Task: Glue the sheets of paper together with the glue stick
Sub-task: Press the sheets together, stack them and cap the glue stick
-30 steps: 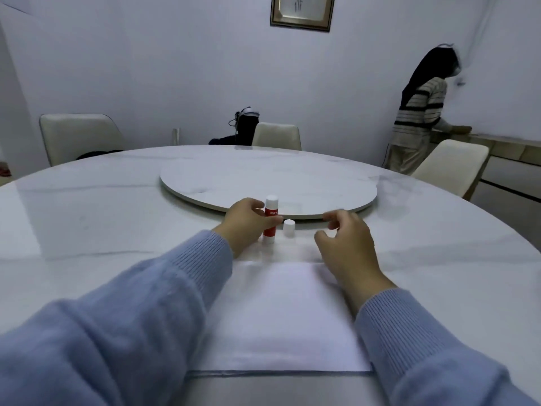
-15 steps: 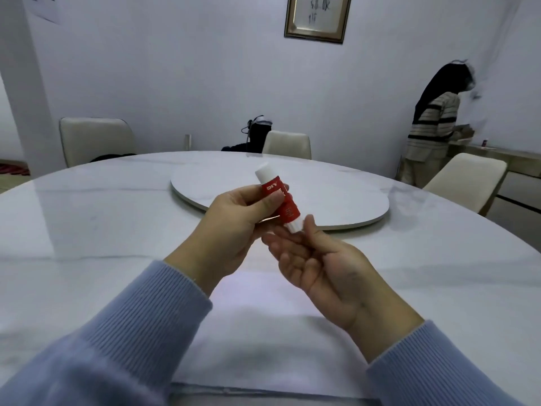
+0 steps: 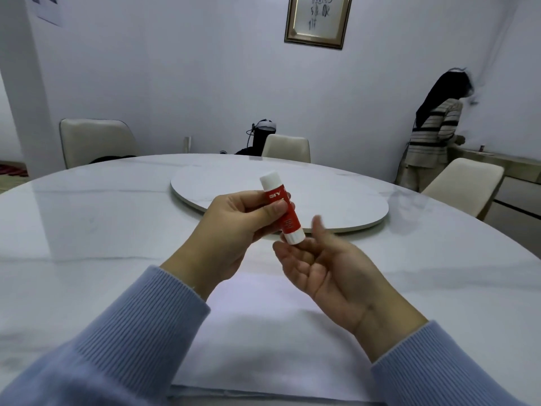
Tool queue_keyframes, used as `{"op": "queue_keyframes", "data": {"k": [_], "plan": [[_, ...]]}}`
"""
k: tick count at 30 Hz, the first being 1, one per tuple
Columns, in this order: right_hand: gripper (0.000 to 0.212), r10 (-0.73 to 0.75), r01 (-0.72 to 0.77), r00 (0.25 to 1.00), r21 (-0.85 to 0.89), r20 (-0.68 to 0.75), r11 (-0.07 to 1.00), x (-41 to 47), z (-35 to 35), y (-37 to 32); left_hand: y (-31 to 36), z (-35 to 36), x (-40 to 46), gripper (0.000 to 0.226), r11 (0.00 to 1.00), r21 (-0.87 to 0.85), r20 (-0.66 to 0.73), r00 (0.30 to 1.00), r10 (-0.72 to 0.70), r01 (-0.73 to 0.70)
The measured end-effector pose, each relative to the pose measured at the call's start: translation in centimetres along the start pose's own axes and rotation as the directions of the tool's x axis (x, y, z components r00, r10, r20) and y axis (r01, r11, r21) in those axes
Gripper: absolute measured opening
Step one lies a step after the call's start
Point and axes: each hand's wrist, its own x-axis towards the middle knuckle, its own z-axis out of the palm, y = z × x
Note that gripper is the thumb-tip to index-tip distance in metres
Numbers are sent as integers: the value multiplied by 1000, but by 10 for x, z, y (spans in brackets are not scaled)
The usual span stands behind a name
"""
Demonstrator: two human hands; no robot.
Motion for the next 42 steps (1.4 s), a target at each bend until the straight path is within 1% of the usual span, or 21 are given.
{"op": "queue_keyframes", "data": {"k": [3, 5, 6, 9, 10, 13, 15, 17, 19, 22, 24, 26, 30, 31, 33, 35, 36, 38, 40, 41, 42], "plan": [[32, -64, 66, 997, -23, 47, 998, 1, 0, 3, 2, -1, -1, 27, 1000, -8, 1, 1000, -9, 9], [34, -127, 129, 991, -56, 34, 990, 3, -3, 3, 2, 0, -2, 28, 1000, 1, 9, 1000, -15, 15], [37, -112, 115, 993, -58, 44, 992, 3, -5, 2, 1, 1, -2, 28, 1000, 2, 12, 1000, -16, 16], [46, 63, -61, 991, -18, 114, 998, -2, -5, -4, 0, 2, -2, 32, 1000, 0, 6, 1000, -11, 11], [48, 85, -84, 990, -13, 110, 996, -2, -5, -5, 0, 2, -2, 32, 1000, 4, 6, 1000, -11, 11], [36, -1, 5, 997, -54, 76, 999, -1, -6, -3, -1, 1, -3, 31, 1000, 20, 21, 1000, -6, 6], [37, -40, 47, 997, -122, 62, 991, 1, -9, -2, -1, 2, -4, 30, 999, 49, 22, 1000, -8, 7], [35, 36, -26, 997, -134, 67, 991, 0, -10, -4, -1, 1, -3, 28, 998, 63, 19, 1000, -12, 10], [35, 105, -100, 992, -78, 75, 992, -1, -10, -6, 1, -1, -2, 28, 999, 47, 10, 1000, -14, 13], [22, 56, -54, 994, -30, 90, 998, 1, -12, -6, 2, -3, -2, 26, 1000, 22, 7, 1000, -18, 18], [27, -9, 17, 995, -76, 103, 997, 1, -13, -4, 1, -2, -2, 26, 999, 24, 16, 1000, -25, 25], [36, -24, 35, 995, -114, 96, 993, 3, -15, -4, -1, 0, -3, 28, 999, 38, 32, 999, -37, 36], [55, 143, -133, 981, -88, 131, 987, 1, -12, -6, 1, -2, -2, 27, 999, 16, 7, 999, -46, 46], [51, 142, -133, 983, -84, 117, 988, 1, -11, -6, 2, -4, -2, 27, 999, 8, 0, 999, -47, 47], [37, 68, -64, 993, -48, 95, 997, 3, -10, -3, 2, -5, -2, 27, 999, 11, -6, 999, -52, 52], [40, -23, 28, 997, -59, 76, 998, 6, -12, 1, 1, -3, -3, 27, 998, 37, 2, 999, -55, 55], [42, -34, 40, 997, -76, 74, 996, 7, -14, 2, 0, -2, -3, 28, 997, 49, 10, 998, -57, 56], [45, 58, -46, 991, -103, 123, 994, 5, -15, 0, -1, -2, -3, 28, 996, 60, 10, 998, -64, 63], [55, 160, -145, 977, -111, 144, 983, 1, -11, -3, 0, -3, -2, 28, 996, 55, -2, 997, -71, 71], [54, 171, -157, 978, -116, 118, 981, 0, -11, -4, 1, -3, -2, 27, 996, 46, -4, 997, -76, 76], [46, 152, -142, 984, -113, 87, 983, 1, -11, -5, 1, -4, -2, 24, 996, 40, -1, 997, -79, 79]]}}
